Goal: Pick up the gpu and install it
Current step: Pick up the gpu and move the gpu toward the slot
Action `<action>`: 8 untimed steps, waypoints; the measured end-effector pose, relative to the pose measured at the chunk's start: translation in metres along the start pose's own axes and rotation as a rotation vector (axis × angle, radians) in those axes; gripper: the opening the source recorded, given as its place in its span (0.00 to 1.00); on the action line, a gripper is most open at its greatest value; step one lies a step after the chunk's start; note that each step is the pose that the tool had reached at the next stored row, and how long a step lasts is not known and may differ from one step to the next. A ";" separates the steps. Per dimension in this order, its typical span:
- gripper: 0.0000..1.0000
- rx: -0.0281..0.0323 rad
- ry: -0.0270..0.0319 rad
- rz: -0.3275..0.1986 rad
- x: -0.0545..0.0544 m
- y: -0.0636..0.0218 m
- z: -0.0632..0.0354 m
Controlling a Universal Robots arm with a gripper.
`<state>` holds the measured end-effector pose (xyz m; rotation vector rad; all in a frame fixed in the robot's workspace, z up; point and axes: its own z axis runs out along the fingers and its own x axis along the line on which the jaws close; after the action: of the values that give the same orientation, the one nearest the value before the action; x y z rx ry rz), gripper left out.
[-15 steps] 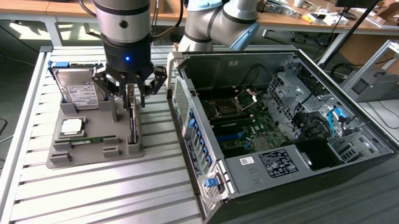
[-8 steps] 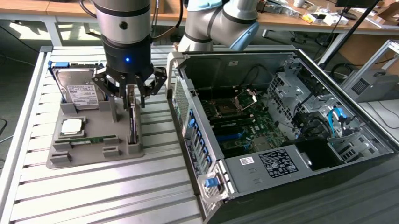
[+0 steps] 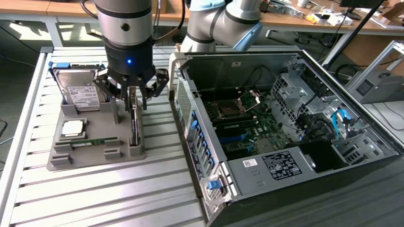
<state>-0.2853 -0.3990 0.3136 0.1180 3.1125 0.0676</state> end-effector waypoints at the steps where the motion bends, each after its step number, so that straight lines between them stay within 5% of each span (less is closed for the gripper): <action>1: 0.42 0.0000 0.0001 0.000 0.000 0.0000 0.0002; 8: 0.42 0.0000 0.0000 0.000 0.000 -0.0001 0.0018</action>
<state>-0.2853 -0.3990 0.3118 0.1179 3.1125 0.0676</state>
